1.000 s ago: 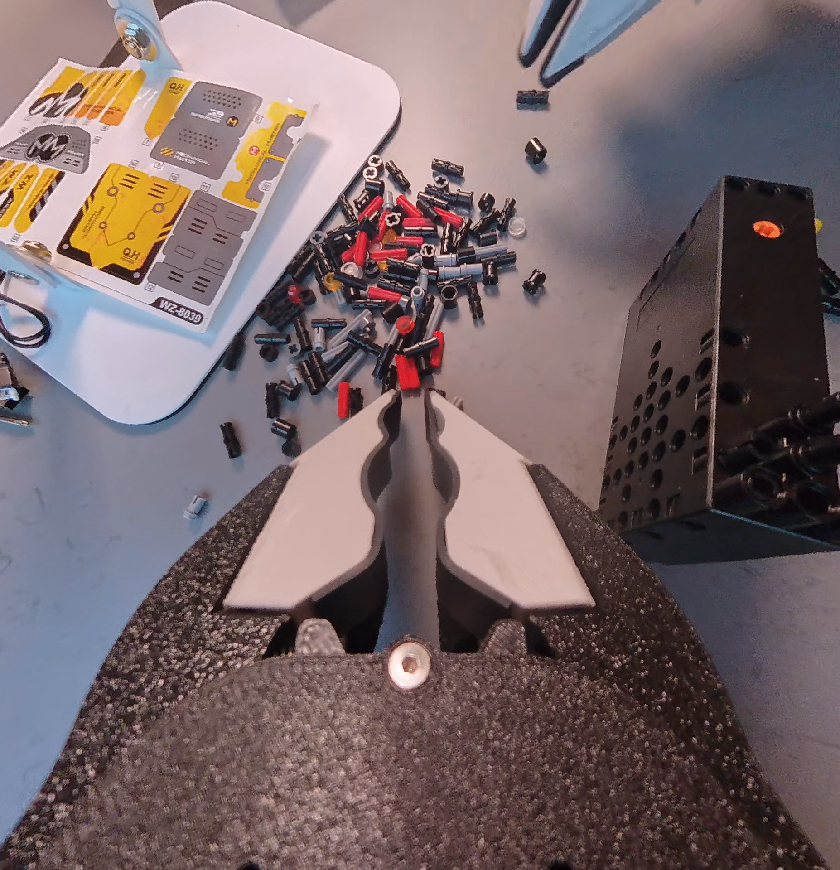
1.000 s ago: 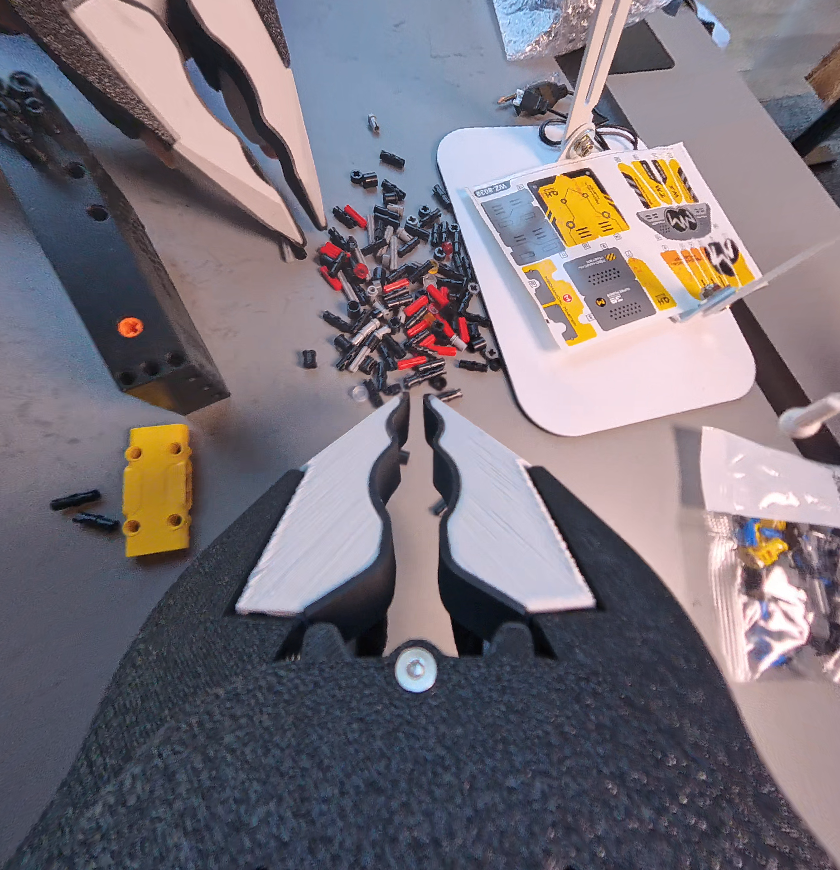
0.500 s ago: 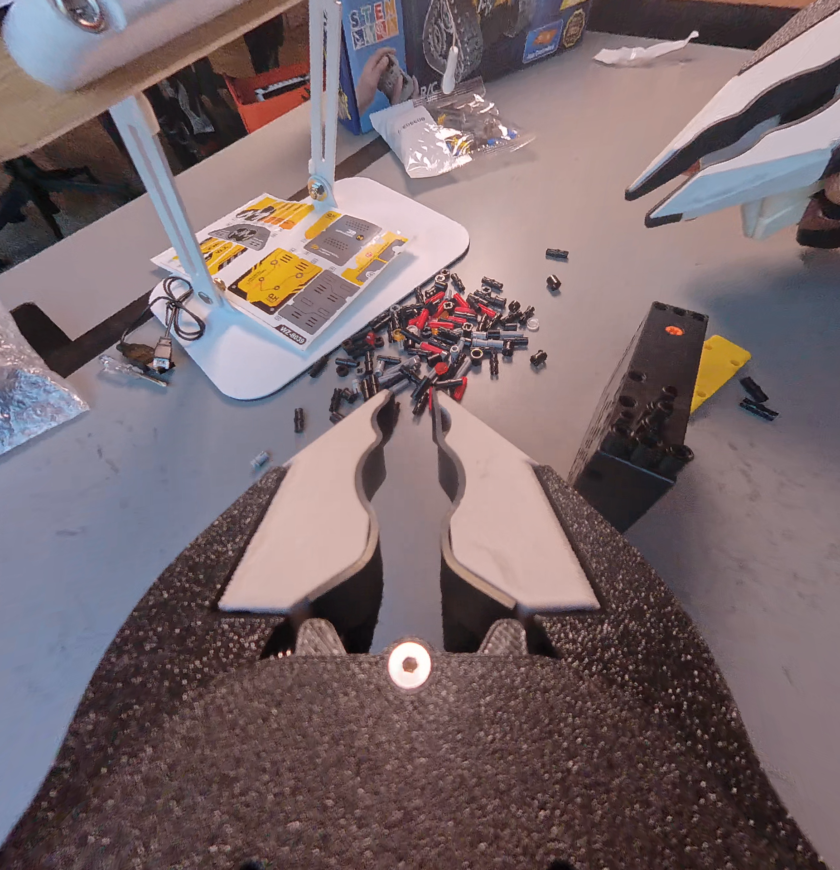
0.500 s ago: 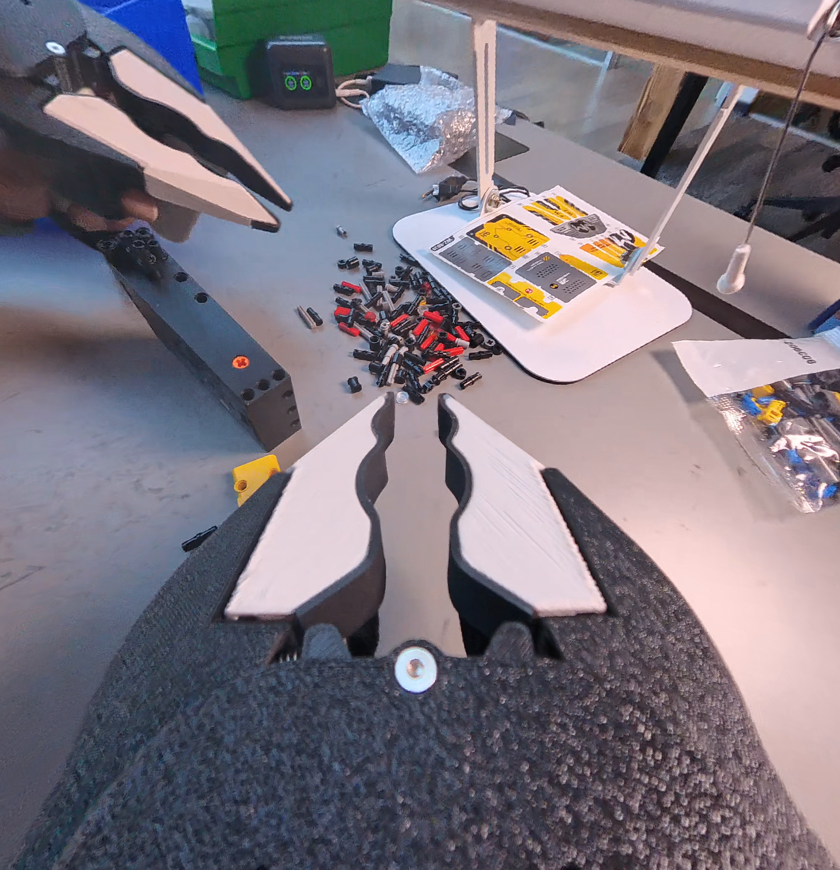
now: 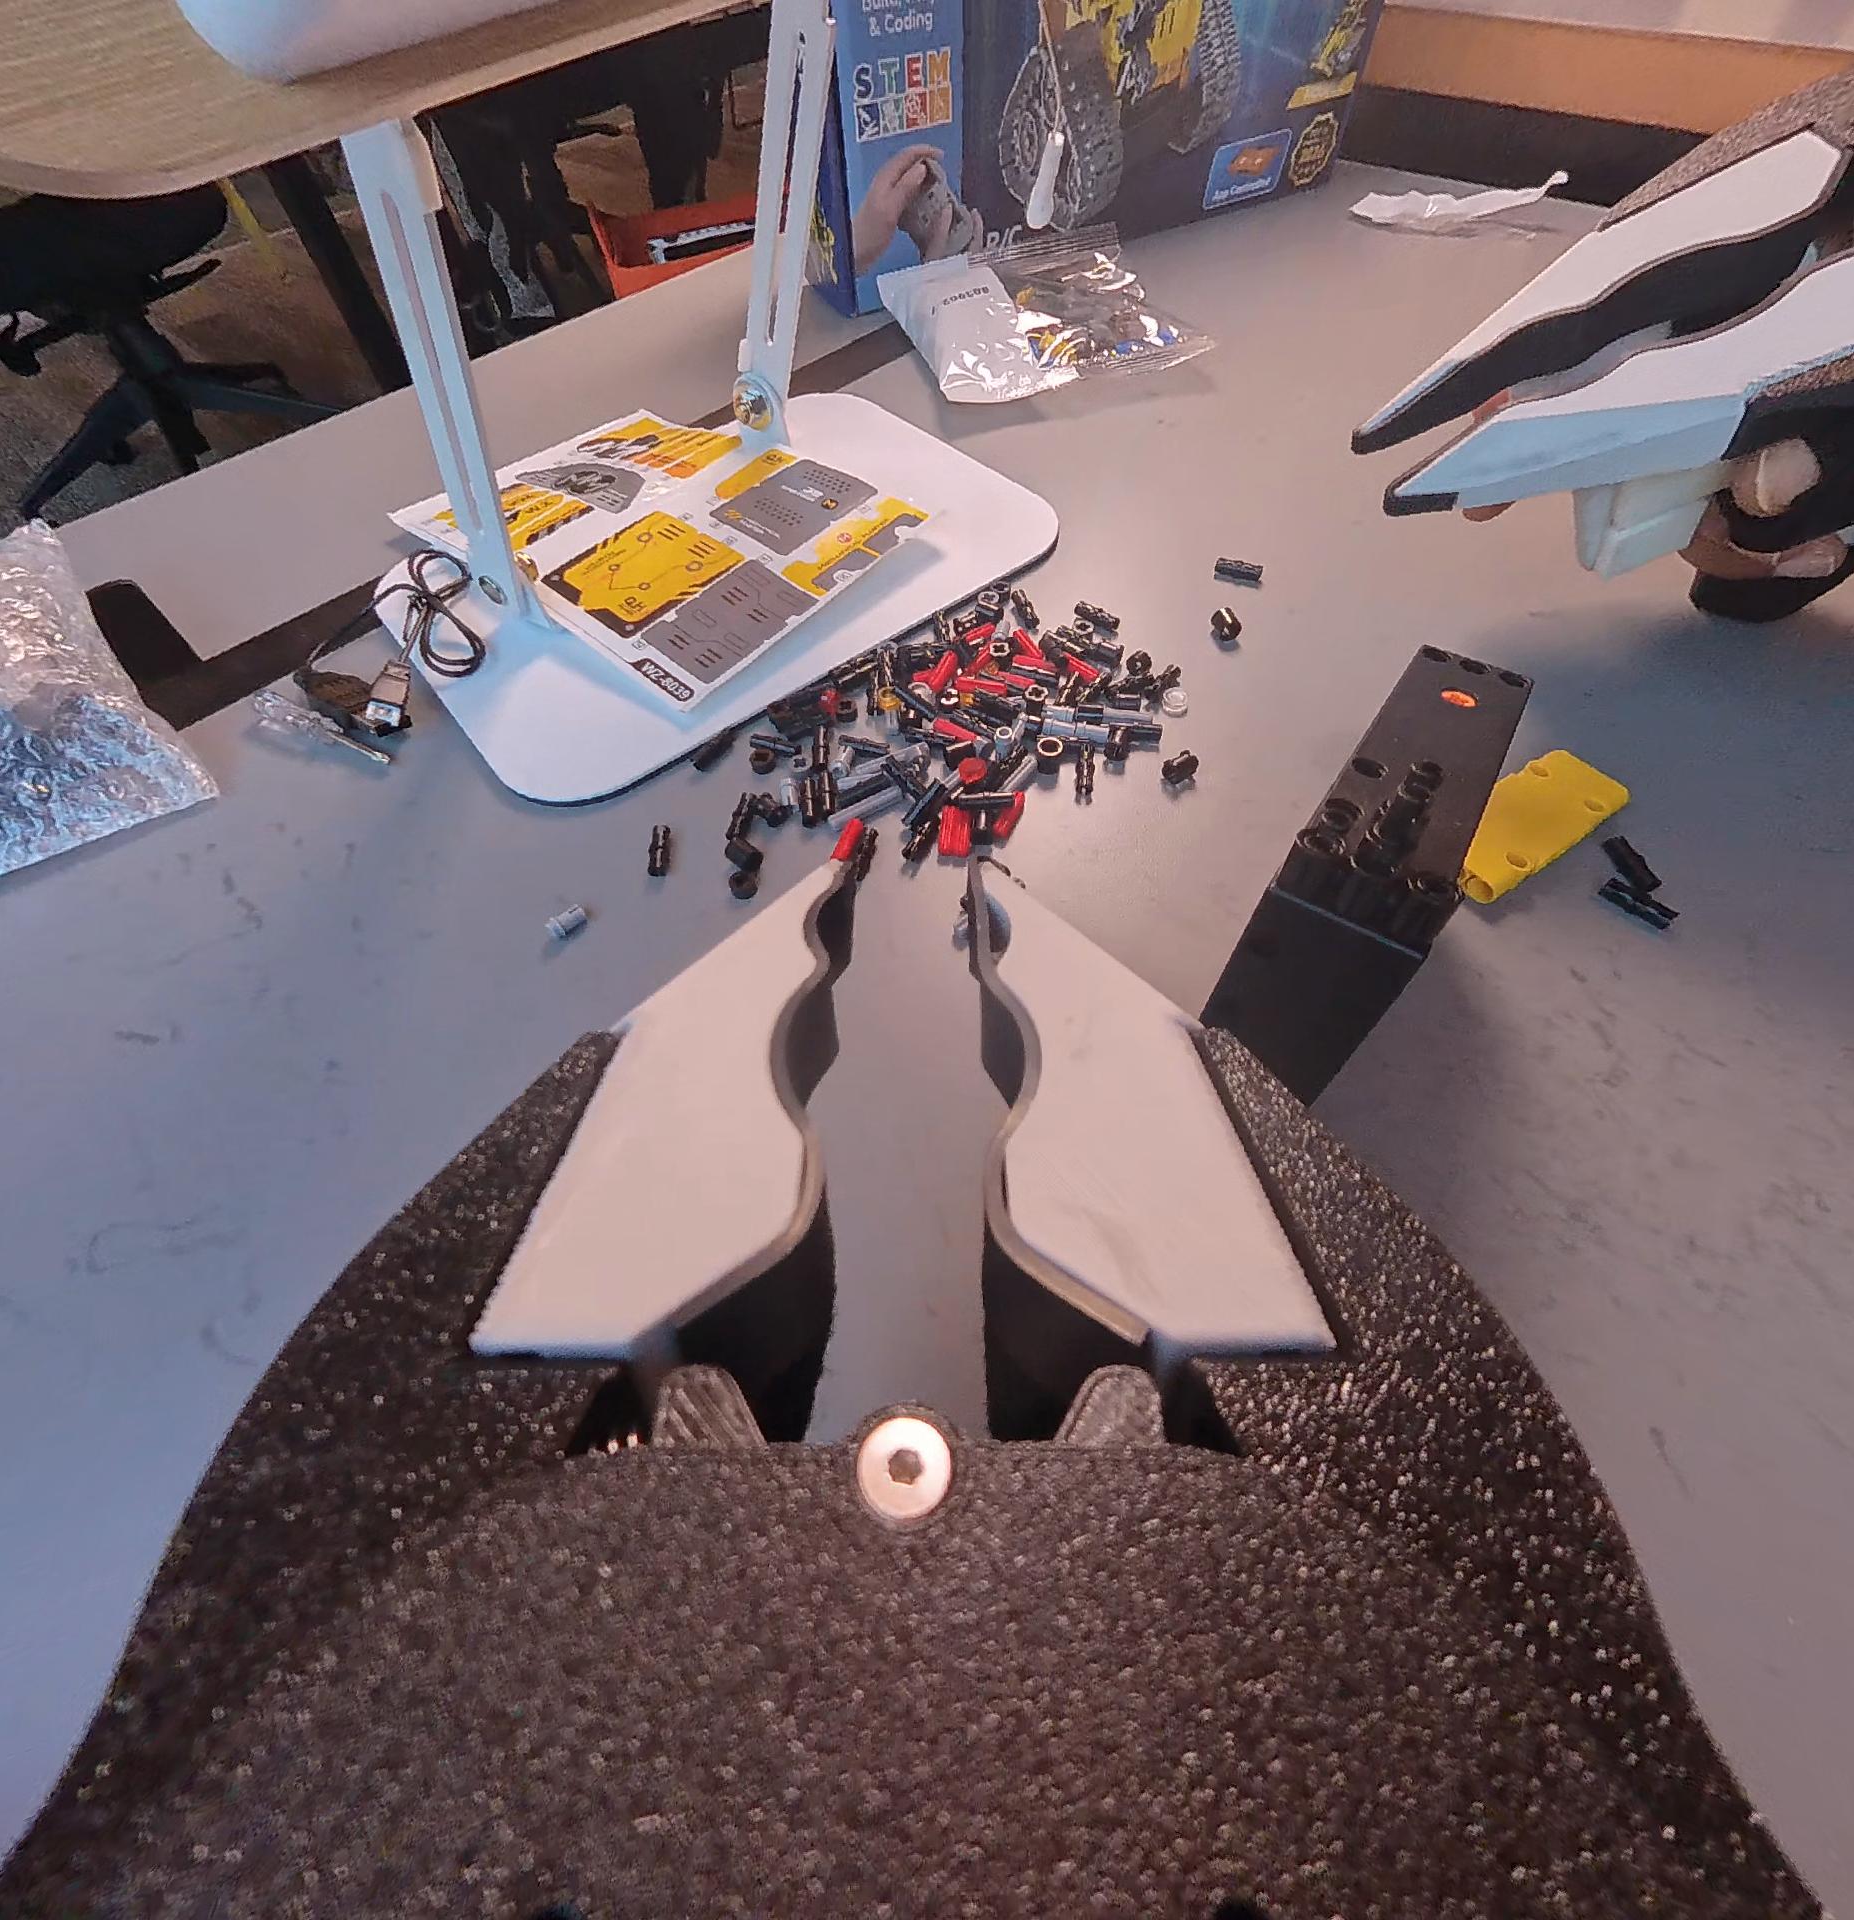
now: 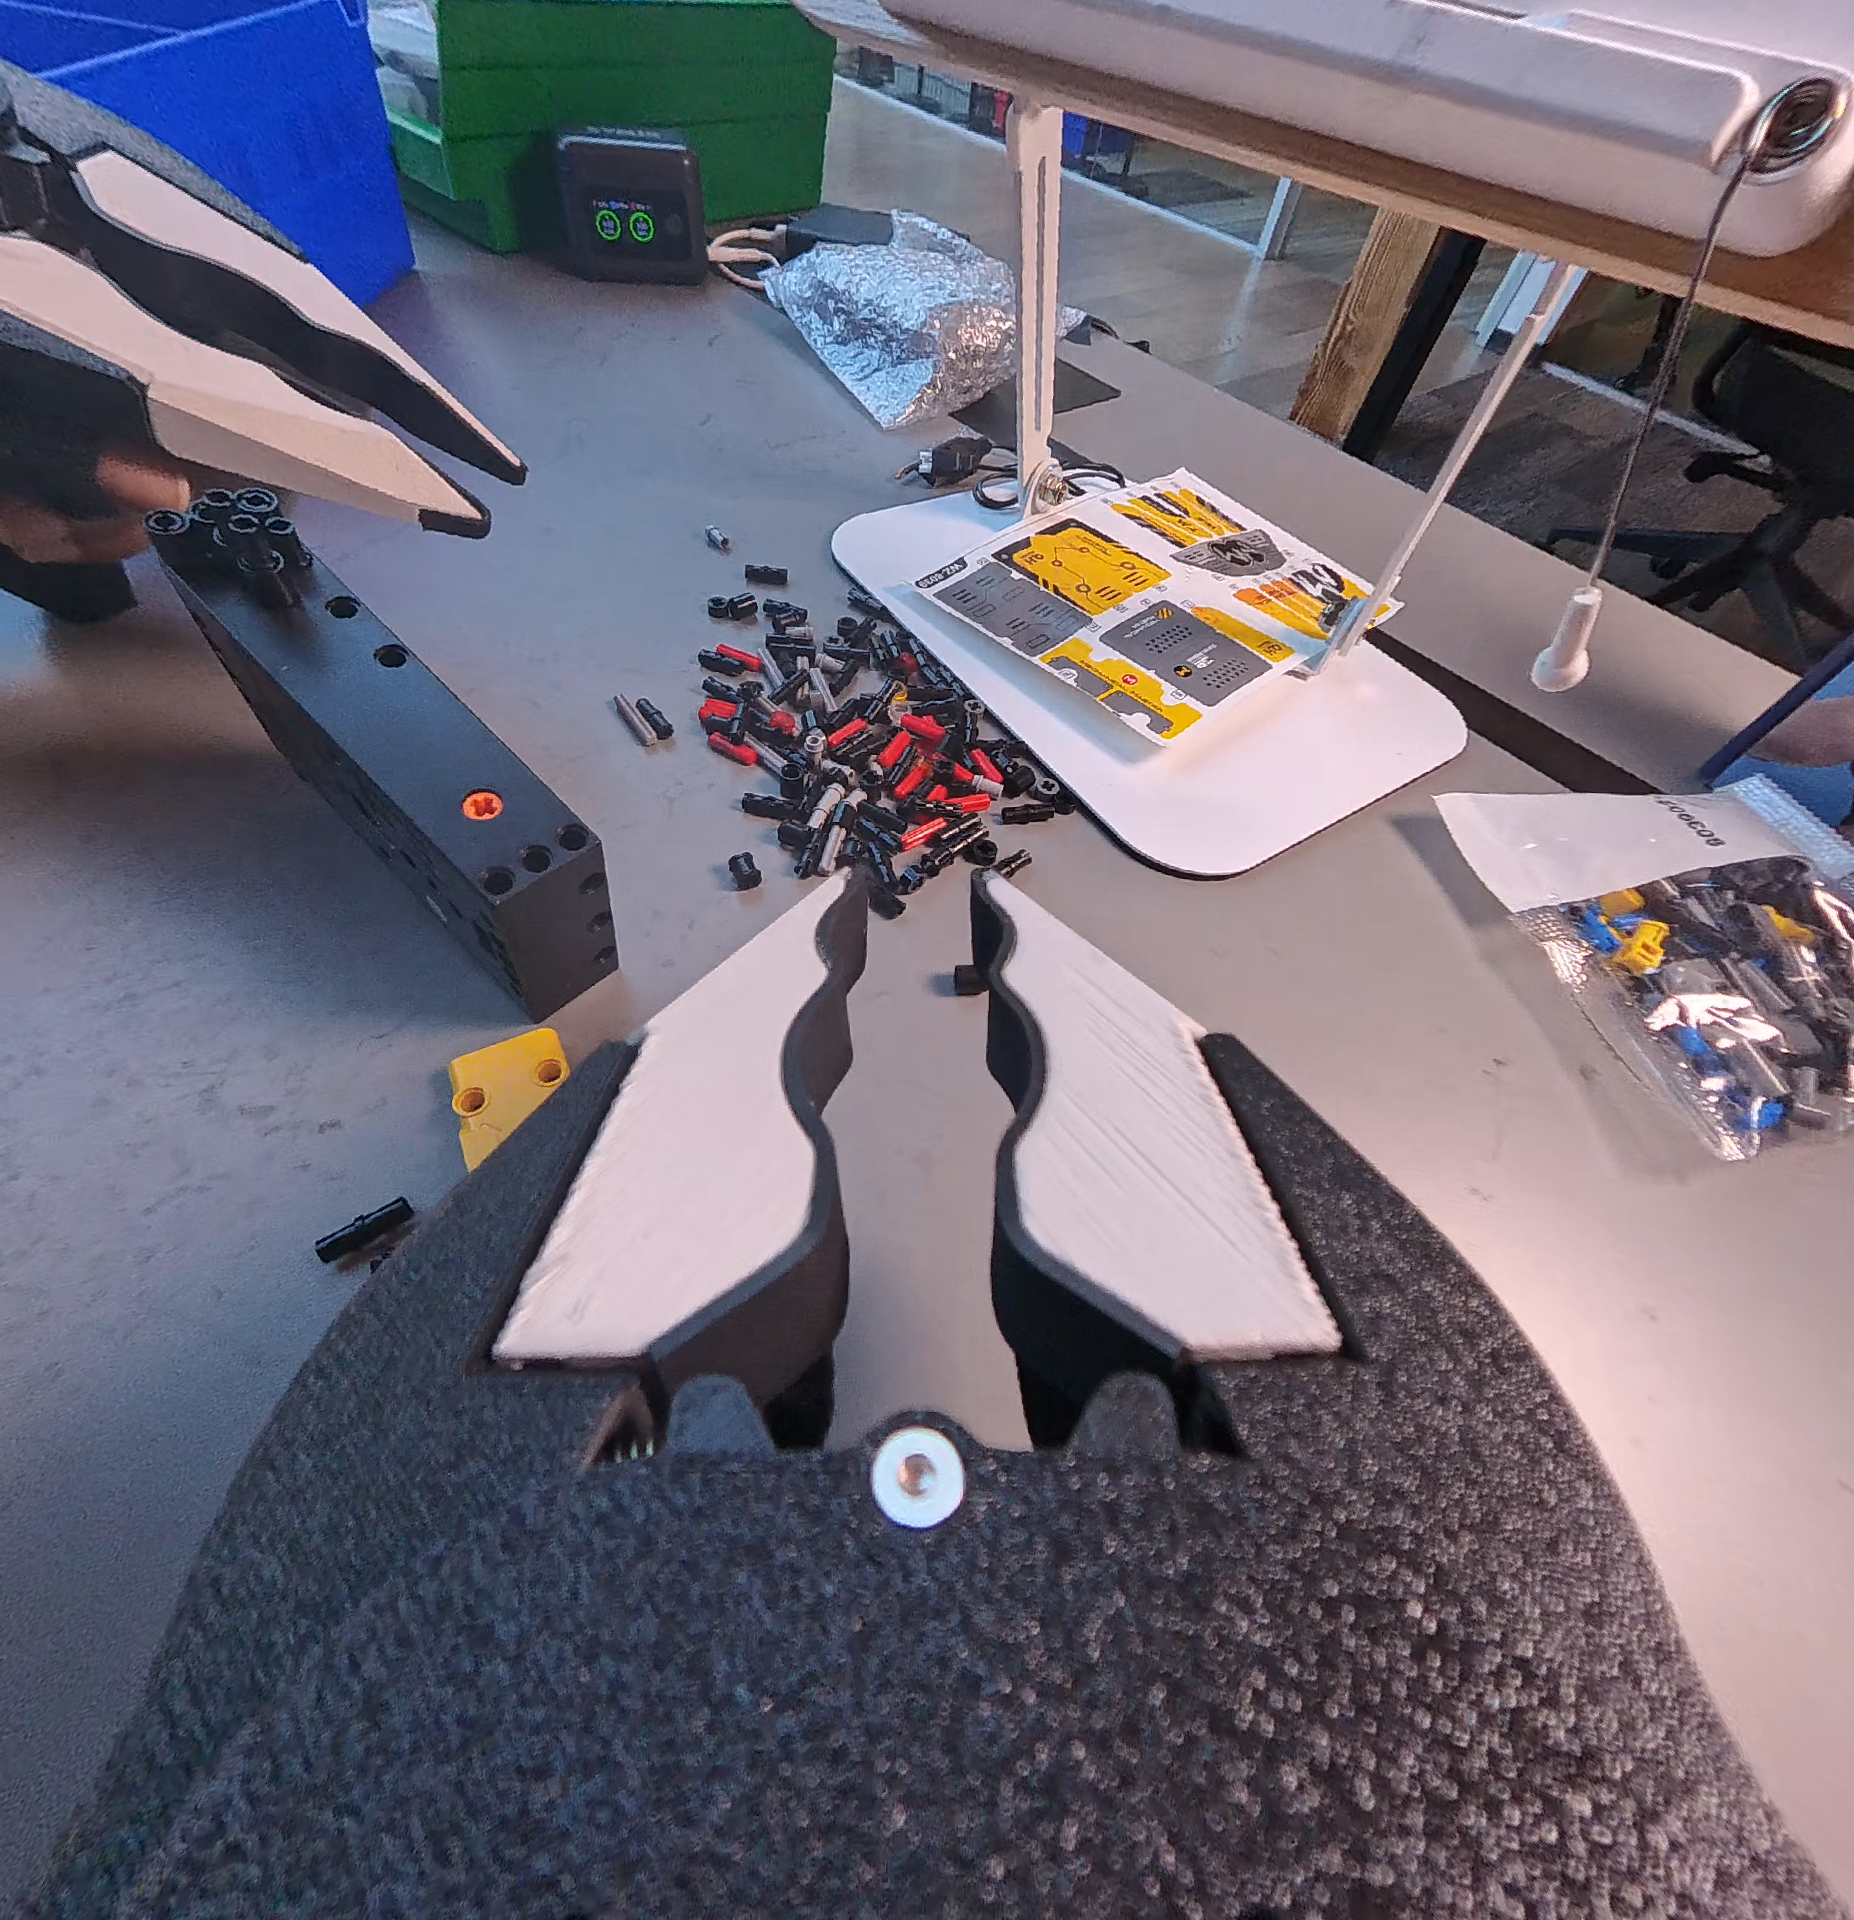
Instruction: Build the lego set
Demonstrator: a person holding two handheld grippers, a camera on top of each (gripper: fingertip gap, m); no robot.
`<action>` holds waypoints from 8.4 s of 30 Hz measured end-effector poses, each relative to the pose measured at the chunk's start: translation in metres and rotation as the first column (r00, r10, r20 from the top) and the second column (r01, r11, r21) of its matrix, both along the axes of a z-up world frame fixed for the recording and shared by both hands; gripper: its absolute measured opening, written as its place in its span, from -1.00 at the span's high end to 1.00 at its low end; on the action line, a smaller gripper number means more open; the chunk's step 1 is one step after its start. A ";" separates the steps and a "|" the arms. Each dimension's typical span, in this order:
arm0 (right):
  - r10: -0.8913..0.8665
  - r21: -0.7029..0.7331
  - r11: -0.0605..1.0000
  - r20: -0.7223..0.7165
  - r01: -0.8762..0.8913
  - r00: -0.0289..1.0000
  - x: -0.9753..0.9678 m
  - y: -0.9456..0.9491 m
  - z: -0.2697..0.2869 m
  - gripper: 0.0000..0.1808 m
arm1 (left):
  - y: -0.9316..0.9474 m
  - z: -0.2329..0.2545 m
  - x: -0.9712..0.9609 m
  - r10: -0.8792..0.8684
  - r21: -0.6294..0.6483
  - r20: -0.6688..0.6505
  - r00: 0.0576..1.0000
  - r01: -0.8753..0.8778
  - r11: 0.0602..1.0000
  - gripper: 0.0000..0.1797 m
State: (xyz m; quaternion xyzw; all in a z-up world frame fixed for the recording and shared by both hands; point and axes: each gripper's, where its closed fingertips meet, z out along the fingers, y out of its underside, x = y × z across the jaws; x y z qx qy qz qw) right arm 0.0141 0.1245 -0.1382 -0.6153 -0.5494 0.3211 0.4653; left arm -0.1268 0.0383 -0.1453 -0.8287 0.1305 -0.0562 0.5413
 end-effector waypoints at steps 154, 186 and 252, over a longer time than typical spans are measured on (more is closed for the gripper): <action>0.118 0.068 0.991 -0.005 -0.117 0.993 -0.001 -0.021 0.001 0.78 | -0.205 -0.043 -0.304 -0.026 -0.885 -0.136 0.990 -0.110 0.451 0.91; 0.119 0.051 0.991 0.021 -0.120 0.993 -0.003 -0.021 -0.003 0.78 | -0.176 0.004 -0.326 0.045 -0.719 -0.161 0.986 -0.149 0.679 1.00; 0.109 0.024 0.994 0.040 -0.110 0.993 -0.005 -0.017 -0.007 0.79 | -0.208 -0.044 -0.241 -0.324 -0.822 -0.302 0.896 -0.072 0.566 0.60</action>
